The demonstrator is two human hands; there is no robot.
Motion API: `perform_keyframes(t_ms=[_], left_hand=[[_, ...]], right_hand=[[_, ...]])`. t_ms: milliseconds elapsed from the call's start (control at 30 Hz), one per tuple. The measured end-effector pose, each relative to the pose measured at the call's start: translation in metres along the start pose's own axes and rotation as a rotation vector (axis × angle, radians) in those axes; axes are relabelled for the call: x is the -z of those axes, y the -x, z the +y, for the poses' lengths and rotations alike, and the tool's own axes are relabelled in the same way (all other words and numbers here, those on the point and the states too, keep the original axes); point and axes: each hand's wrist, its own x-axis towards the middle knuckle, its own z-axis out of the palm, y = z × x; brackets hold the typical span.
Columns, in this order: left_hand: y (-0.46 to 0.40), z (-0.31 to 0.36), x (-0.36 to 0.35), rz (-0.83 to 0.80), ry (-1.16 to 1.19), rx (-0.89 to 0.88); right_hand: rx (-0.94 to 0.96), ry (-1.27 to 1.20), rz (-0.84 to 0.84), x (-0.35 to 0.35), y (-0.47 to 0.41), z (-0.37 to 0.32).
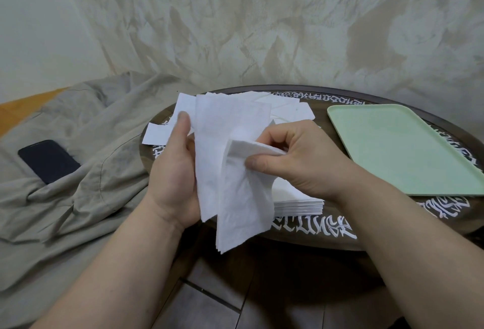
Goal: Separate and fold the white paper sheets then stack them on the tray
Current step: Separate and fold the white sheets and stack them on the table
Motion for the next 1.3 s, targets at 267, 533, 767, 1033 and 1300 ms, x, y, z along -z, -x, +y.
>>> perform_keyframes(t_ms=[267, 533, 767, 1033, 1300], left_hand=[[0.0, -0.001, -0.004, -0.173, 0.003, 0.129], [-0.01, -0.013, 0.01, 0.257, -0.495, -0.262], [-0.011, -0.002, 0.022, 0.563, -0.73, -0.572], [-0.011, -0.013, 0.014, 0.33, -0.754, -0.433], [-0.003, -0.008, 0.006, 0.223, -0.524, -0.314]], right_hand=[[-0.027, -0.002, -0.088, 0.002, 0.003, -0.006], [-0.073, 0.141, -0.006, 0.01, 0.002, -0.001], [-0.104, 0.492, 0.311, 0.03, -0.002, 0.006], [0.006, 0.185, -0.161, 0.0, 0.006, -0.009], [-0.038, 0.114, -0.236, 0.004, 0.008, -0.009]])
